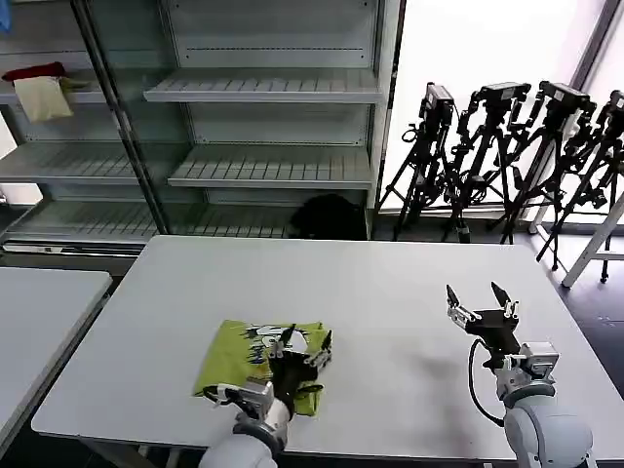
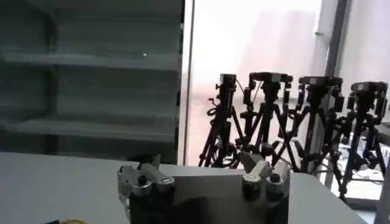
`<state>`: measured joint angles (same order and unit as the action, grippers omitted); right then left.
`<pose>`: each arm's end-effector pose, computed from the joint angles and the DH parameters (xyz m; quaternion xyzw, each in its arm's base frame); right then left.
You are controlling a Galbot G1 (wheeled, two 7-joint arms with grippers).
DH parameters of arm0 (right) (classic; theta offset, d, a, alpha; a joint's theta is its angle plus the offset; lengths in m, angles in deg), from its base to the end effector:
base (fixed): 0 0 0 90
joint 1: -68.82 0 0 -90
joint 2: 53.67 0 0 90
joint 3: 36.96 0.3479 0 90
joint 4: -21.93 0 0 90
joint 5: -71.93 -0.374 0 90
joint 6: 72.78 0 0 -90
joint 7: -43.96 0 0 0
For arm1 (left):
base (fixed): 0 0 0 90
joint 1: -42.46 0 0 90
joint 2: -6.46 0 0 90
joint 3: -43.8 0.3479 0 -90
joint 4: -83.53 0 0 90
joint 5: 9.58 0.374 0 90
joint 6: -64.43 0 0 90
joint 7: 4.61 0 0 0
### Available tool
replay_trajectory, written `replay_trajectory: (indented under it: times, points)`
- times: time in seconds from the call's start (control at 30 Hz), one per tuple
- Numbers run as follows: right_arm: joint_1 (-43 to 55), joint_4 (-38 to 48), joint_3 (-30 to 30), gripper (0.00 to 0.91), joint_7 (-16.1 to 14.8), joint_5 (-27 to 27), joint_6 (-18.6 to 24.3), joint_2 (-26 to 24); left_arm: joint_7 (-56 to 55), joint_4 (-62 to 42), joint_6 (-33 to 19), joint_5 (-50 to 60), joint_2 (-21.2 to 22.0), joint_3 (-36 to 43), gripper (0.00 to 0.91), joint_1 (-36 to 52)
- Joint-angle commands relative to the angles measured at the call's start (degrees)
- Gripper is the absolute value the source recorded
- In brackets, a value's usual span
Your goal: Fold and organize the clothes.
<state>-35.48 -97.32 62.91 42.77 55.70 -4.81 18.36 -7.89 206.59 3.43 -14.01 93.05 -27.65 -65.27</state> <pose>0.2770 -0.1042 -0.2149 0.0023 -0.9982 0.0354 0.0491 0.2375 -0.0910 -0.2329 -0.1499 -0.9797 0.0333 0.1286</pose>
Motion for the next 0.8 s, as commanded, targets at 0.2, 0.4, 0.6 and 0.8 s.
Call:
replay_trajectory:
  times: [0.2,0.4,0.6,0.8]
  points:
    - [0.19,0.36,-0.52,0.907,0.07,0.54,0.01,-0.19,6.15,-0.74,1.65,-17.17,-14.11,-29.73,0.907,-1.55]
    - [0.43,0.52,-0.61,0.907,0.05,0.81,-0.09,-0.11,7.12,-4.24,0.42,-14.40,-12.16,-27.42,0.907,-3.50]
    - [-0.15,0.10,-0.45,0.907,0.01,0.89,-0.07,0.04,7.71,-6.86,-1.29,-10.68,-10.76,-25.01,0.907,-4.28]
    - [-0.44,-0.02,-0.15,0.907,0.05,0.88,-0.01,0.03,7.79,-8.19,-1.97,-10.52,-9.88,-24.42,0.907,-4.77]
